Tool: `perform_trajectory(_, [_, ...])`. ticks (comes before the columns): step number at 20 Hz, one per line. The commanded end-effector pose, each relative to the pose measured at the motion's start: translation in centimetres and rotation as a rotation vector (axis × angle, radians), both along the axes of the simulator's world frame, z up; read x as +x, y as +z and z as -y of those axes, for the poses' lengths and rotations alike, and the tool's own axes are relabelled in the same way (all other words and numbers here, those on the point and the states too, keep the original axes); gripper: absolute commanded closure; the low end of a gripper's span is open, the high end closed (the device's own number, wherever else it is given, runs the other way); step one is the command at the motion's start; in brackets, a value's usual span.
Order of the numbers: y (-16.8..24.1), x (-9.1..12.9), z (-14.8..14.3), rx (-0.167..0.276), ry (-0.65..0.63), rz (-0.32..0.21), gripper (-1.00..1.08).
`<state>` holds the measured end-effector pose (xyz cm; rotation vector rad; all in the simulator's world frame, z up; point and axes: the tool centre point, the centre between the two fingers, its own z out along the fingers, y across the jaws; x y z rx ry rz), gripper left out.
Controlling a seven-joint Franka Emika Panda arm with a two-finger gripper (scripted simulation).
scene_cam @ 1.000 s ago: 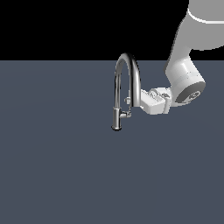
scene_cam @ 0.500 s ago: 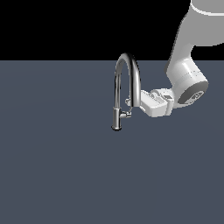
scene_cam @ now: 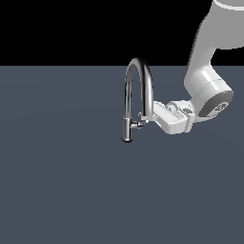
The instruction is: Turn on the faucet by rotating a designated handle.
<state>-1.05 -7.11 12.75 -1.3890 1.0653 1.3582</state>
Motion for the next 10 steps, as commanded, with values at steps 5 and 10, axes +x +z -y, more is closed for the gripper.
perform_trajectory(5, [-3.6, -1.3, 0.7, -0.003, -0.006, -0.014, 1.08])
perform_trajectory(10, [-6.2, -2.4, 1.3, -0.006, -0.012, -0.023, 1.08])
